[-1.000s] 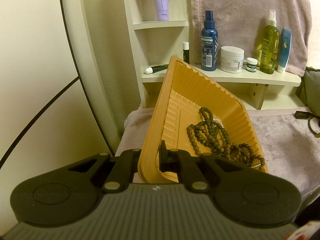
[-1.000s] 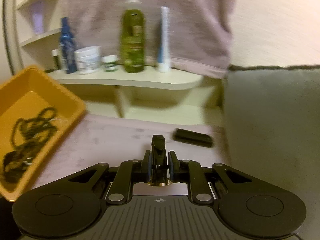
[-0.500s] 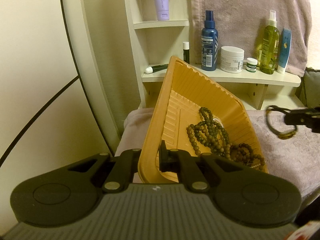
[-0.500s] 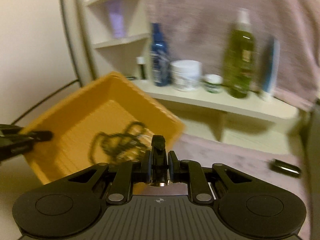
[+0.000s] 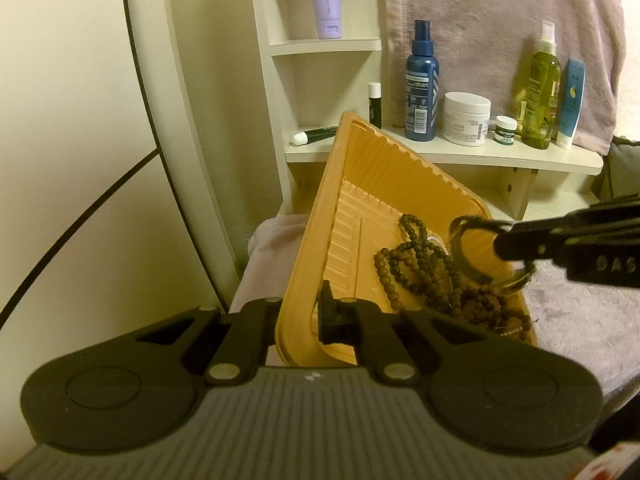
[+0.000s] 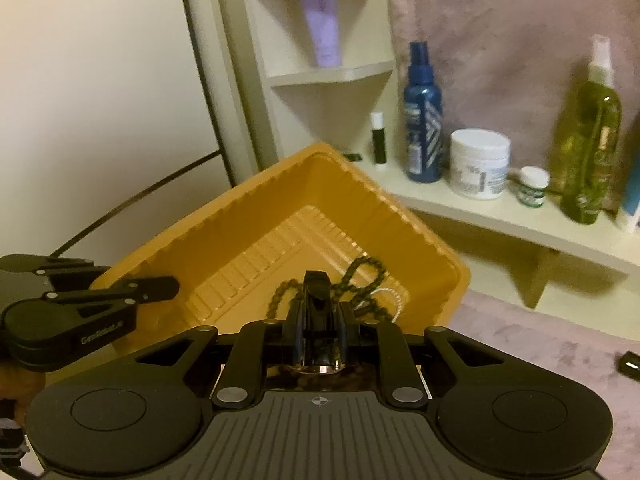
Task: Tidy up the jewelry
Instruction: 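Carry the black key fob over the tray and open the right gripper, then move the open right gripper to the black cylindrical item on the towel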
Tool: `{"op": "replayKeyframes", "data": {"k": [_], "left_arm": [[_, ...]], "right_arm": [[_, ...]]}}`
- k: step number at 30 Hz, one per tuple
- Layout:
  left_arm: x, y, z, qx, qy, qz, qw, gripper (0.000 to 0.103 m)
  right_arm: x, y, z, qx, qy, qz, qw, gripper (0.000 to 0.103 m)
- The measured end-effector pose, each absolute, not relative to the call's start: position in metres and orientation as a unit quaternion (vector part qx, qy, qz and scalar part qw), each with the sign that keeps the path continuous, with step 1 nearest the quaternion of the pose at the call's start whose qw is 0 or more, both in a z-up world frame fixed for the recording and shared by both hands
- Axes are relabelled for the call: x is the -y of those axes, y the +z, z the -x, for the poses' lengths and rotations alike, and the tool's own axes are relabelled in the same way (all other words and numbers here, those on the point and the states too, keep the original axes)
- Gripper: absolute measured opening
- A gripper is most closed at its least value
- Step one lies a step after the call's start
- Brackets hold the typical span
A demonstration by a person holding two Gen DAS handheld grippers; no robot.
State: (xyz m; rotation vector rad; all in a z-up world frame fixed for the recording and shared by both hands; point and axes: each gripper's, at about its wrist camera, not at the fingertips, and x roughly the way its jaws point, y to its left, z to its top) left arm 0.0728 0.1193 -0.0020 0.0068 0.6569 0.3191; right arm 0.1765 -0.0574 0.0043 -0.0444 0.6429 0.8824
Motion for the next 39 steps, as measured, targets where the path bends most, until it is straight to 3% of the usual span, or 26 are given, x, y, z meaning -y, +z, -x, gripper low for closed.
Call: {"op": "replayKeyframes", "data": {"k": [15,16,18,19,39], "left_arm": [[-0.121,-0.003,-0.074,-0.323,0.157,-0.001,0.933,0.005],[-0.122,-0.003,-0.073,-0.322,0.157,0.000,0.934,0.005],[-0.122,-0.003,-0.073,-0.322,0.157,0.001,0.934,0.005],[-0.122,-0.003,-0.073,-0.322,0.157,0.000,0.934,0.005],[-0.120,-0.003,-0.074,-0.322,0.160,-0.002,0.933,0.005]], "right_arm": [[0.036,-0.014,-0.174,-0.334,0.470,0.007,0.817,0.018],[0.036,-0.015,-0.174,-0.335,0.474,0.006,0.814,0.020],[0.039,-0.014,-0.173,-0.331,0.471,0.000,0.818,0.048],[0.043,-0.013,-0.174,-0.328,0.466,-0.006,0.822,0.053],[0.212,-0.044,-0.187,-0.353,0.223,-0.085,0.905,0.060]]}}
